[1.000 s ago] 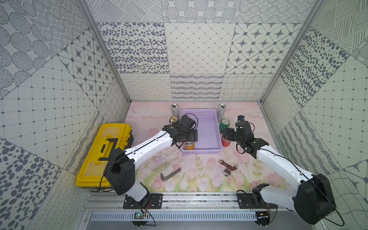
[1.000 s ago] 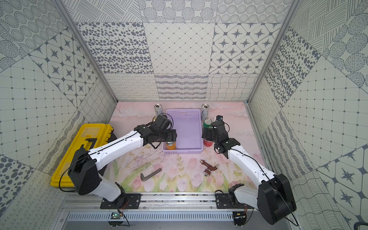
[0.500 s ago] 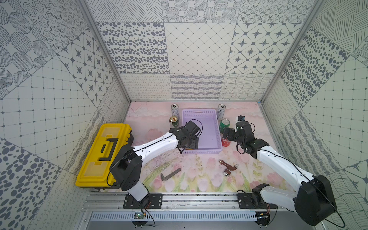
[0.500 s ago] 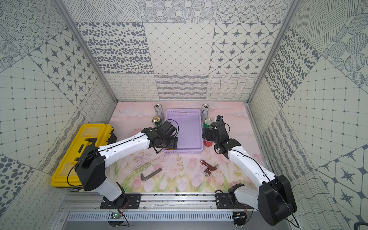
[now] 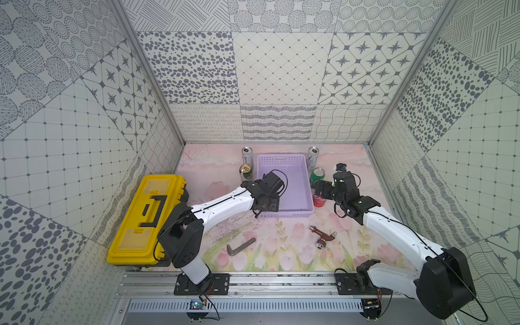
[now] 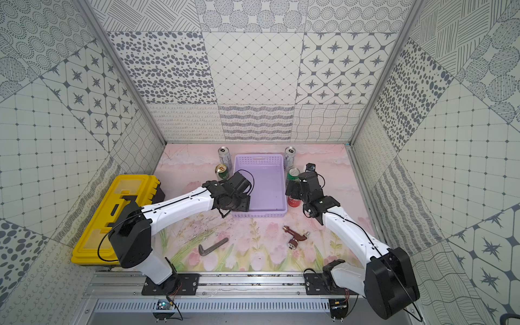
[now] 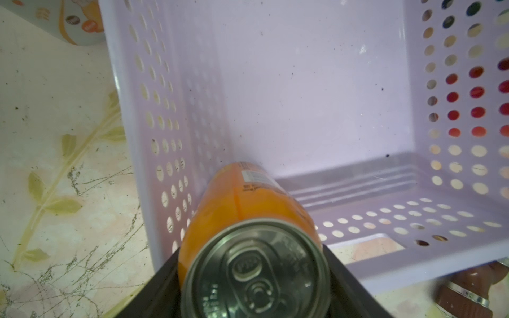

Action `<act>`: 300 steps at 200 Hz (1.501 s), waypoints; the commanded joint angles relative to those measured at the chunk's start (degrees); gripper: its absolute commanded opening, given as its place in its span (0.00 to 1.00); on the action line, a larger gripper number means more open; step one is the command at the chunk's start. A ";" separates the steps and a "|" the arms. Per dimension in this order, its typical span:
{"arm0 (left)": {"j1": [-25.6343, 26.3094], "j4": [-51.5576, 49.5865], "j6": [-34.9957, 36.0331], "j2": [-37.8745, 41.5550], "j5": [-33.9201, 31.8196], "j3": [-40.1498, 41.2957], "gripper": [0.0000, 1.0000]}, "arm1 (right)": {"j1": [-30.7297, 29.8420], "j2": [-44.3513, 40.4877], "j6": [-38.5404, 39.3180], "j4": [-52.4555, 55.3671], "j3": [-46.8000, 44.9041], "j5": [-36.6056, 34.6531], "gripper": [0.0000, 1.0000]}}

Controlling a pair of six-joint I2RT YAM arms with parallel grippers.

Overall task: Take out the drinks from the basket
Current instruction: Pick up the drink from the basket, then place the drink at the center of the board.

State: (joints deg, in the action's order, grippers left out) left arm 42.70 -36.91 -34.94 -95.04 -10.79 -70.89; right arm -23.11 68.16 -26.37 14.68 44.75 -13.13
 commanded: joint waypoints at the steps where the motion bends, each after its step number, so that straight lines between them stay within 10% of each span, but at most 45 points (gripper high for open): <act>1: 0.12 -1.15 -0.05 0.16 1.38 -1.42 0.62 | 0.09 -1.01 0.18 -2.72 -0.89 -0.33 0.97; 108: -2.26 -7.36 4.83 9.31 -6.61 -11.92 0.62 | 0.11 -1.79 0.00 -2.90 -1.07 -0.15 0.97; 193: -12.68 -6.52 3.03 17.55 -11.38 -4.38 0.63 | 0.09 -2.07 -0.13 -2.99 -0.99 0.13 0.97; 300: -14.48 3.58 -2.98 5.13 -5.91 1.33 0.62 | 0.10 -2.53 -0.17 -2.95 -1.29 -0.06 0.97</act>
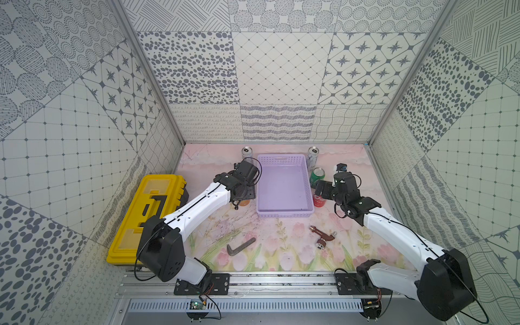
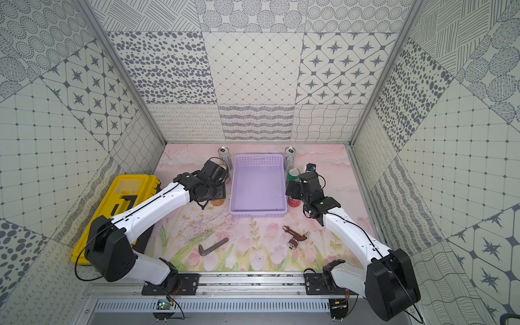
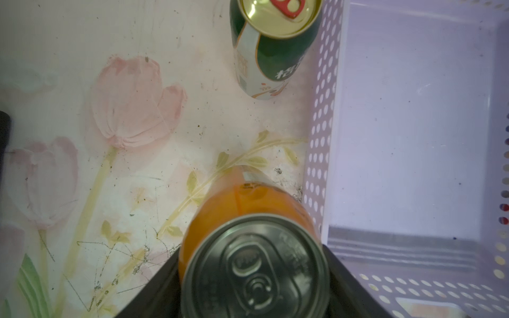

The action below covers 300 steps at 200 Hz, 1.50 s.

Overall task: Take out the drinks from the basket
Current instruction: Place the drink at the center of the board.

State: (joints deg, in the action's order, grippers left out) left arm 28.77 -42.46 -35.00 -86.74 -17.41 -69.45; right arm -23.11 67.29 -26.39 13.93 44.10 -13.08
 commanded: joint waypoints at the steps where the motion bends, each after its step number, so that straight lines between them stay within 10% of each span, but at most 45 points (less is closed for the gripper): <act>1: -0.52 9.14 -2.94 -3.31 0.71 -0.09 0.62 | 0.09 -1.69 -0.15 -2.18 -0.61 -0.10 0.97; 300: -0.69 12.21 -3.60 -7.94 2.48 1.95 0.82 | 0.41 -0.93 -0.61 -2.33 -0.94 -0.45 0.97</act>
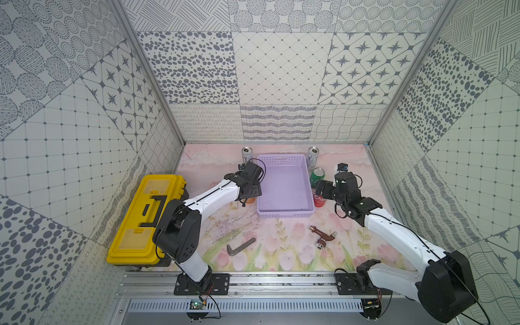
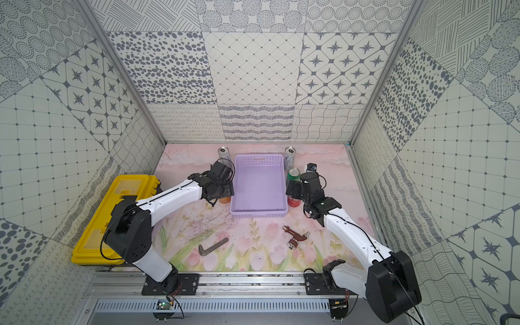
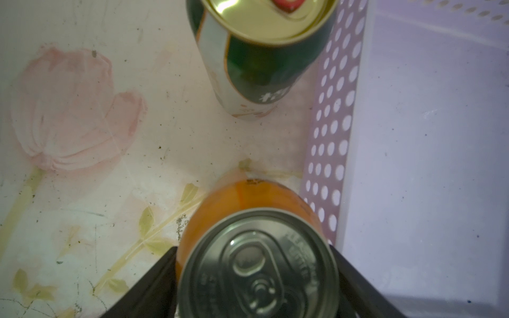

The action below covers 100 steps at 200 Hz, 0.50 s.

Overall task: Take out the drinks from the basket
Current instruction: Place the drink at the center of the board.

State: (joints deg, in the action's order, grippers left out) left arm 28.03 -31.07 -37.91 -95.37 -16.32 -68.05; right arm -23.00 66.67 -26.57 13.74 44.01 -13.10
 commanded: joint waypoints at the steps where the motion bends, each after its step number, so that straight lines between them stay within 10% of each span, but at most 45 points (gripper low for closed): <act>1: 0.03 0.83 -0.68 0.70 1.38 0.55 0.82 | 0.31 -0.32 -0.47 -2.14 -0.85 -0.43 0.97; 100: 0.13 1.19 -0.56 1.99 1.98 0.68 0.87 | 0.29 -0.52 -0.59 -2.14 -0.95 -0.65 0.97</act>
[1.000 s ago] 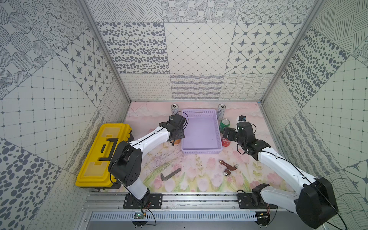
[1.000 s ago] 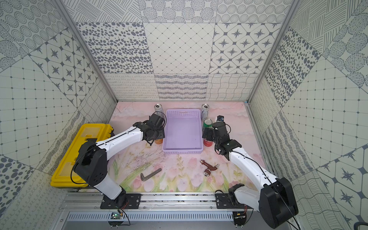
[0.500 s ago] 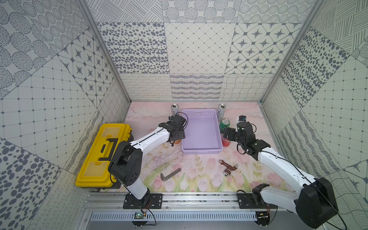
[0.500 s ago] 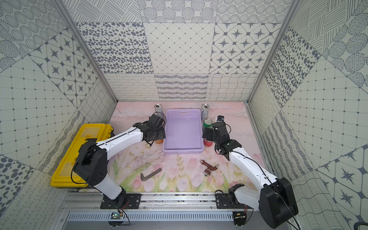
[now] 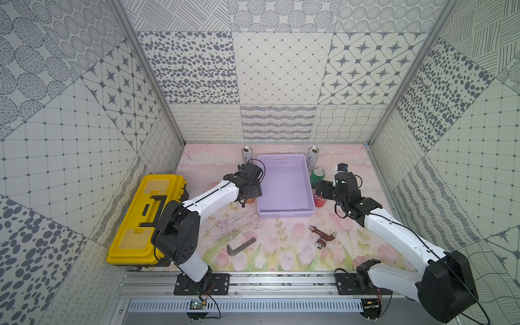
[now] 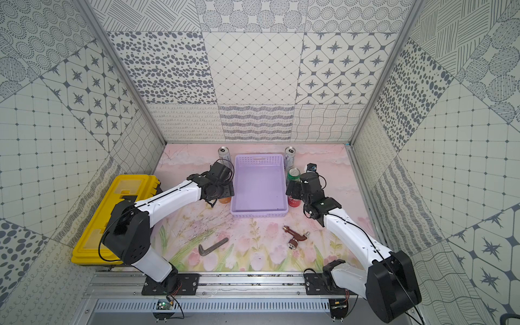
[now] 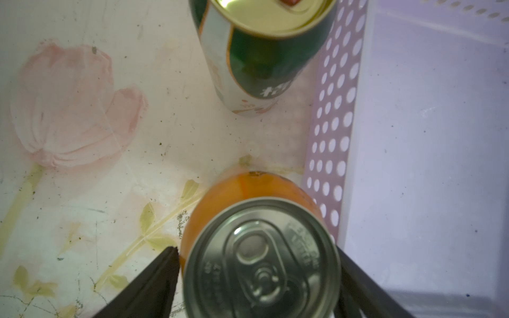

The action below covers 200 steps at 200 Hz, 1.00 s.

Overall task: Take out the drinks from the basket
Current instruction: Place the drink at the center of the board.

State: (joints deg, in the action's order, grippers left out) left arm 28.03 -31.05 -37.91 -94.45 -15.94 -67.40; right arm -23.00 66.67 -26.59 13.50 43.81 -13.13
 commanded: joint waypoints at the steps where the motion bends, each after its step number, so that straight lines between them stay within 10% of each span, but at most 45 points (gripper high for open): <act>1: 0.11 1.08 -0.57 1.09 1.66 0.01 0.88 | 0.31 -0.55 -0.57 -1.90 -0.75 -0.61 0.97; 22: 0.09 1.31 -0.61 1.55 1.78 0.07 1.00 | 0.31 -0.58 -0.62 -1.90 -0.79 -0.61 0.97; 139: 0.88 -1.77 -0.65 10.34 0.97 -0.41 1.00 | 0.25 -0.89 -0.83 -1.98 -0.75 -0.67 0.97; 200: 0.41 -3.41 0.79 16.77 -10.55 -2.36 1.00 | 0.32 -1.63 -1.01 -2.14 -1.01 -0.93 0.97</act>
State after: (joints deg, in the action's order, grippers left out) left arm 28.75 -32.49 -38.54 -80.99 -17.15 -68.10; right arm -23.00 66.67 -26.61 13.47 43.77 -13.17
